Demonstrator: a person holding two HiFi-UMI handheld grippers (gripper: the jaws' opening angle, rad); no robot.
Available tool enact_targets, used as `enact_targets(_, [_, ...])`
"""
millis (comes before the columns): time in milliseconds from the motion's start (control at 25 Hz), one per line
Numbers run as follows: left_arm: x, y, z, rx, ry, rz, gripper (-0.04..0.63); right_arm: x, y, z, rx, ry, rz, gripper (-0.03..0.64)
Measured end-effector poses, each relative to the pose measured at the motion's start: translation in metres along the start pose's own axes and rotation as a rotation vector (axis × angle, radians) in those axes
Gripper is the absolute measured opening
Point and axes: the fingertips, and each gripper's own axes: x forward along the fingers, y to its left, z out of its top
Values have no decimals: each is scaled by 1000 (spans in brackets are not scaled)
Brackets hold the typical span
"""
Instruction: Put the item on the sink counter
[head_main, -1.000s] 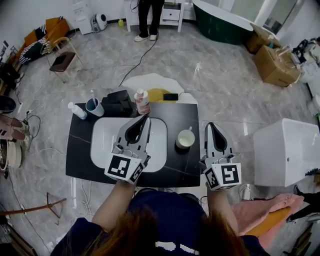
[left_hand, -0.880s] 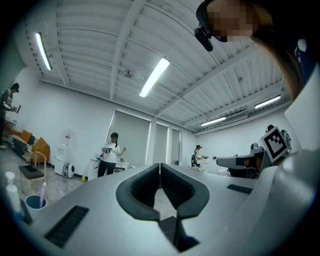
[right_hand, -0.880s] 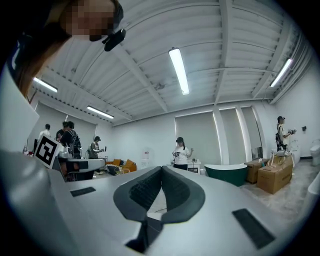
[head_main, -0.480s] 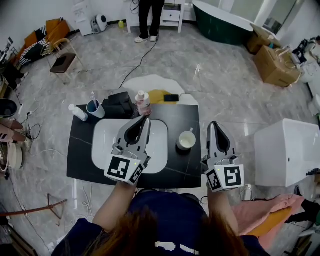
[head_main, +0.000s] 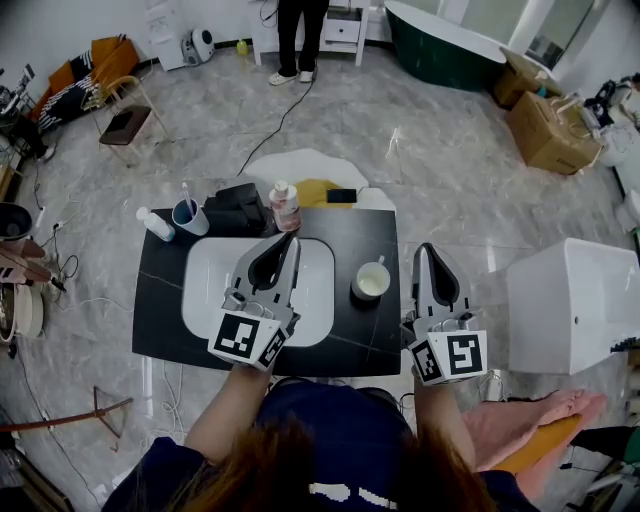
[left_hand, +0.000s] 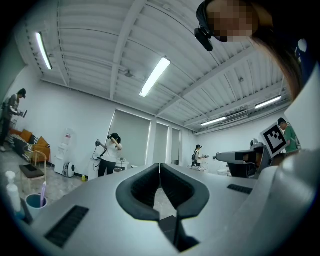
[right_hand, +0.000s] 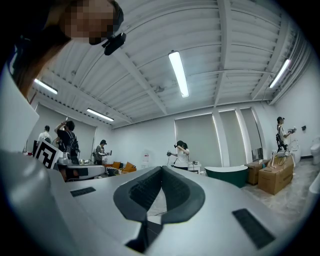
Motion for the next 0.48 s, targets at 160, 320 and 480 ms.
enact_targets(160, [1,-3,-1,2,4,-5,25,-1,-4,2,2,-4,-6,15])
enact_targets(320, [2,-5,-1,4,11,-10,25,-2,-6,4,9,-5,-9,15])
enact_targets(480, [3,-7,-3,6,13,-15,25,-1,-6,1,10,-5,-7,15])
